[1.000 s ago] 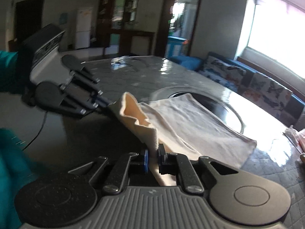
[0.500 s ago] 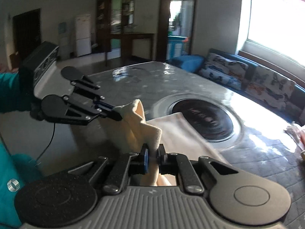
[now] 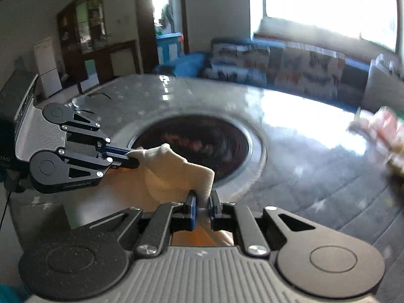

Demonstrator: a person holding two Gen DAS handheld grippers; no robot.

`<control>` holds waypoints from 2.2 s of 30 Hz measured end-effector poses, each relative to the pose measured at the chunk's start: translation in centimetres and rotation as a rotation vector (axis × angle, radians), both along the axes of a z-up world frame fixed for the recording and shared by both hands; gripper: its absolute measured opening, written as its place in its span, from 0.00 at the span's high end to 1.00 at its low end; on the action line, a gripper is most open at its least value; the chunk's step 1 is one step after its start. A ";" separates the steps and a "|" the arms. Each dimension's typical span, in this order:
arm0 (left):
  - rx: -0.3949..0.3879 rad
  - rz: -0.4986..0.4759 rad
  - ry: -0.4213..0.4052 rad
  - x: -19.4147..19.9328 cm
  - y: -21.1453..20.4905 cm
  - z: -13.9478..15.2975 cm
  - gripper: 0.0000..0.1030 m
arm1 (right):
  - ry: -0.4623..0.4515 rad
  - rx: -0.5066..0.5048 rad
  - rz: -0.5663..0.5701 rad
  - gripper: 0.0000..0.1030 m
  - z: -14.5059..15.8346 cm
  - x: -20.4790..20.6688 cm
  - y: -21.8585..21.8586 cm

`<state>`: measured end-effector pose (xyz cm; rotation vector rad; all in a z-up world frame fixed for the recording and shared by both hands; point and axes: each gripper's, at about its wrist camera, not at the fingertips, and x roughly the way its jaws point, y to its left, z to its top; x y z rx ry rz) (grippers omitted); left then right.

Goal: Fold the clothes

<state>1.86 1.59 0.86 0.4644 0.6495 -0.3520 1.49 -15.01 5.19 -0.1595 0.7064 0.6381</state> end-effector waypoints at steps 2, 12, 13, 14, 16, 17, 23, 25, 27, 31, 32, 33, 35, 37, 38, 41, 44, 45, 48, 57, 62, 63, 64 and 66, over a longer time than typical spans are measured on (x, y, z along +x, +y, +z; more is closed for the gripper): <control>-0.005 0.014 0.015 0.5 0.2 -0.6 0.88 | 0.014 -0.010 -0.037 0.90 -1.6 0.6 0.1; -0.062 0.092 -0.032 0.7 1.2 -0.1 0.67 | 0.016 0.005 -0.197 0.72 -2.6 0.8 -0.1; -0.062 0.103 -0.043 0.7 1.4 0.1 0.67 | 0.009 0.023 -0.190 0.72 -2.2 0.5 0.0; -0.063 0.117 -0.052 0.7 1.5 0.2 0.67 | 0.005 0.039 -0.176 0.72 -1.9 0.3 0.2; -0.065 0.152 -0.060 1.0 2.0 0.5 0.67 | 0.008 0.057 -0.123 0.72 -1.4 -0.3 1.3; -0.070 0.176 -0.065 1.1 2.4 0.6 0.67 | 0.013 0.064 -0.099 0.73 -1.3 -0.4 1.9; -0.142 0.238 -0.060 -0.5 5.0 2.0 0.63 | 0.039 0.015 -0.054 0.77 -3.0 0.6 5.5; -0.154 0.235 -0.061 -1.8 5.5 2.3 0.63 | 0.048 0.005 -0.067 0.78 -3.5 1.1 6.1; -0.165 0.230 -0.061 -3.1 5.8 2.6 0.58 | 0.056 -0.009 -0.086 0.78 -4.0 1.7 6.6; -0.201 0.209 -0.034 -5.3 6.0 2.5 0.51 | 0.056 0.002 -0.106 0.78 -4.3 1.8 6.5; -0.201 0.208 -0.029 -5.7 5.9 2.3 0.48 | 0.051 0.005 -0.106 0.78 -4.2 1.5 6.4; -0.203 0.208 -0.021 -5.9 5.9 2.1 0.45 | 0.043 0.008 -0.103 0.78 -3.9 1.1 6.4; -0.212 0.206 0.001 -6.2 5.9 1.5 0.41 | 0.027 0.023 -0.077 0.77 -3.2 -0.1 6.3; -0.217 0.213 0.020 -6.0 5.9 1.0 0.41 | 0.022 0.038 -0.044 0.77 -2.5 -1.3 6.5; -0.226 0.216 0.030 -6.0 6.0 0.8 0.41 | 0.021 0.042 -0.027 0.77 -2.3 -1.9 6.6; -0.250 0.230 0.045 -6.0 6.3 0.7 0.42 | 0.016 0.039 0.032 0.77 -2.4 -3.1 7.7; -0.257 0.256 0.034 -6.0 6.7 0.7 0.41 | 0.018 0.024 0.068 0.77 -2.9 -3.4 9.4; -0.256 0.265 0.030 -5.8 6.8 0.7 0.41 | 0.017 0.019 0.075 0.77 -3.2 -3.4 9.9; -0.235 0.297 0.018 -5.3 6.8 0.6 0.41 | 0.011 0.004 0.093 0.76 -3.9 -3.3 11.3; -0.187 0.313 0.008 -4.1 6.7 -0.1 0.43 | -0.008 -0.007 0.130 0.76 -3.3 -6.8 9.7; -0.192 0.327 0.014 -3.6 7.0 -0.1 0.41 | 0.014 0.005 0.119 0.76 -2.9 -8.7 7.0; -0.192 0.328 0.012 -3.6 7.0 0.0 0.41 | 0.023 0.010 0.110 0.76 -2.7 -9.0 6.2; -0.189 0.328 0.005 -3.7 6.9 0.1 0.41 | 0.032 0.015 0.100 0.76 -2.5 -9.3 5.5; -0.184 0.327 -0.011 -3.9 6.9 0.5 0.41 | 0.045 0.028 0.078 0.76 -2.1 -9.8 4.0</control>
